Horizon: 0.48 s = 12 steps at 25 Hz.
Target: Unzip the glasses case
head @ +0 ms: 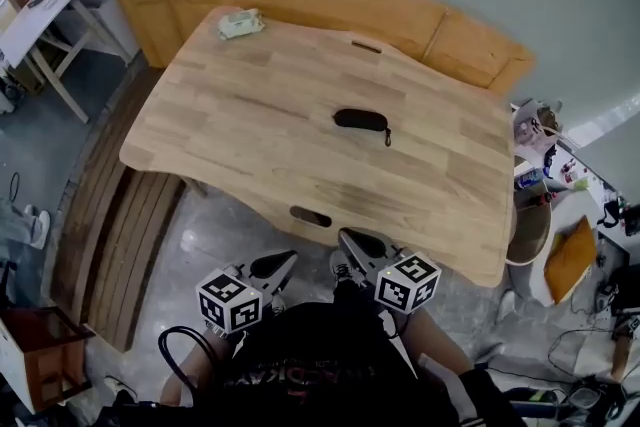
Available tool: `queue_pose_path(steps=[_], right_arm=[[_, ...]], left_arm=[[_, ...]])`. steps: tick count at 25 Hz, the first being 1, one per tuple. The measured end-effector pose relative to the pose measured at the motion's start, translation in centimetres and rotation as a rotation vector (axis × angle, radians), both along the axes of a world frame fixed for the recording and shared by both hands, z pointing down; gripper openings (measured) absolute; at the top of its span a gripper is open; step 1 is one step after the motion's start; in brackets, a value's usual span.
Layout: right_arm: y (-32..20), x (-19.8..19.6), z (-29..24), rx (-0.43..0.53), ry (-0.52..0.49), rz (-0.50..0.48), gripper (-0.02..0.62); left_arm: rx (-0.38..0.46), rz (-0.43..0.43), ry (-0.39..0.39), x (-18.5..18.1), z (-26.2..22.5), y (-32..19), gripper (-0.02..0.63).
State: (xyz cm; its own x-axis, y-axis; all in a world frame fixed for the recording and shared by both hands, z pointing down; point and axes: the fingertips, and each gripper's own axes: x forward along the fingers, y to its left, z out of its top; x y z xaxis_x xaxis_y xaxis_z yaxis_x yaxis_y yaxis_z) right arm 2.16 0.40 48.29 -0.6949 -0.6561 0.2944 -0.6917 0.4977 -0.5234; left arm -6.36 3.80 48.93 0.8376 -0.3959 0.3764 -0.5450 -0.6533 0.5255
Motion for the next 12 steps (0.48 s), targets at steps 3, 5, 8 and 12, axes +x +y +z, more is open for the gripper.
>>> queue_pose_path(steps=[3,5,8,12], right_arm=[[-3.2,2.0,0.6,0.012,0.024,0.002,0.014],[-5.1,3.5,1.2,0.012,0.029,0.011,0.014],[-7.8,6.2,2.2,-0.001,0.039,0.039,0.015],[-11.1,9.8,4.2,-0.021,0.09,0.073,0.019]], left_arm=[[-0.006,-0.033,-0.011,0.8,0.0,-1.5,0.011],[-0.012,-0.054,-0.015,1.4,0.1,-2.2,0.011],[-0.015,-0.081,-0.028,2.3,0.2,-3.3,0.011],[-0.027,-0.125,-0.027,3.8,0.5,-4.7,0.011]])
